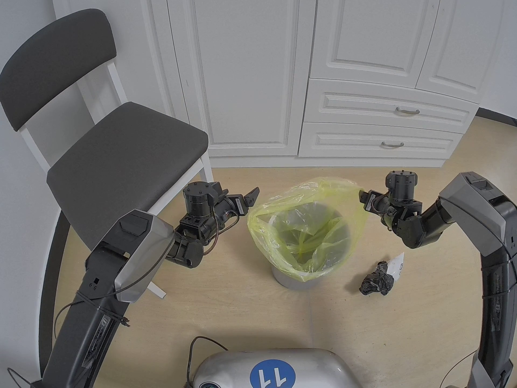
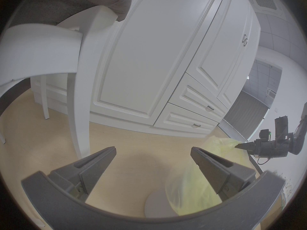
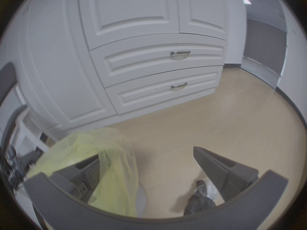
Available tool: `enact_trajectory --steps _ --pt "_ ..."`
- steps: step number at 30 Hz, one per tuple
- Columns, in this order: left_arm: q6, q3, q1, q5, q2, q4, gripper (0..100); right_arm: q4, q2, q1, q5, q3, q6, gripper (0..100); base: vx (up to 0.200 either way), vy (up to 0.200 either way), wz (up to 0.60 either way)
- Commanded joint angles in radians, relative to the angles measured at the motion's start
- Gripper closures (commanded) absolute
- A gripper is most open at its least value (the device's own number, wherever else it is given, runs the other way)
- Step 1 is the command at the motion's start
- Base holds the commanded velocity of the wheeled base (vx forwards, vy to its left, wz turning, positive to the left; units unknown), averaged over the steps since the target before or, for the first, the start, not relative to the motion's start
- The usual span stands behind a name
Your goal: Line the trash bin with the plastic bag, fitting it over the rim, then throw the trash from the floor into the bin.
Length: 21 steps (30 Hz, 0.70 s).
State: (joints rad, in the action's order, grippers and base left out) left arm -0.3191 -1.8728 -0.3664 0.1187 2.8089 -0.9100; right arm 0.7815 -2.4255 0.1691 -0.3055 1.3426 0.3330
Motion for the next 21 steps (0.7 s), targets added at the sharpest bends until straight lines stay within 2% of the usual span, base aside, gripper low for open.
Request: enact_trajectory --steps 1,8,9,13,17,18,21 --pt "-0.003 -0.026 0.006 -0.004 0.014 0.003 0 -0.005 -0.075 0.007 -0.009 0.058 0.018 0 0.0 0.0 0.0" --pt "-0.001 0.066 -0.005 -0.016 -0.066 -0.063 0 -0.013 -0.073 0.01 -0.007 0.044 0.014 0 0.0 0.0 0.0" --pt "-0.001 0.165 -0.023 -0.005 -0.123 -0.104 0 -0.013 -0.07 0.016 -0.007 0.036 0.014 0 0.0 0.0 0.0" --pt "0.018 0.366 -0.088 0.025 -0.195 -0.118 0 -0.011 -0.069 0.035 -0.007 0.013 0.014 0 0.0 0.0 0.0" --pt "0.057 0.389 -0.092 0.047 -0.189 -0.109 0 -0.011 -0.069 0.039 -0.007 0.006 0.012 0 0.0 0.0 0.0" --pt "0.14 0.388 -0.085 0.052 -0.167 -0.049 0 -0.011 -0.07 0.044 -0.007 -0.002 0.009 0 0.0 0.0 0.0" --pt "0.167 0.371 -0.071 0.048 -0.166 0.048 0 -0.011 -0.078 0.046 -0.009 -0.002 0.004 0 0.0 0.0 0.0"
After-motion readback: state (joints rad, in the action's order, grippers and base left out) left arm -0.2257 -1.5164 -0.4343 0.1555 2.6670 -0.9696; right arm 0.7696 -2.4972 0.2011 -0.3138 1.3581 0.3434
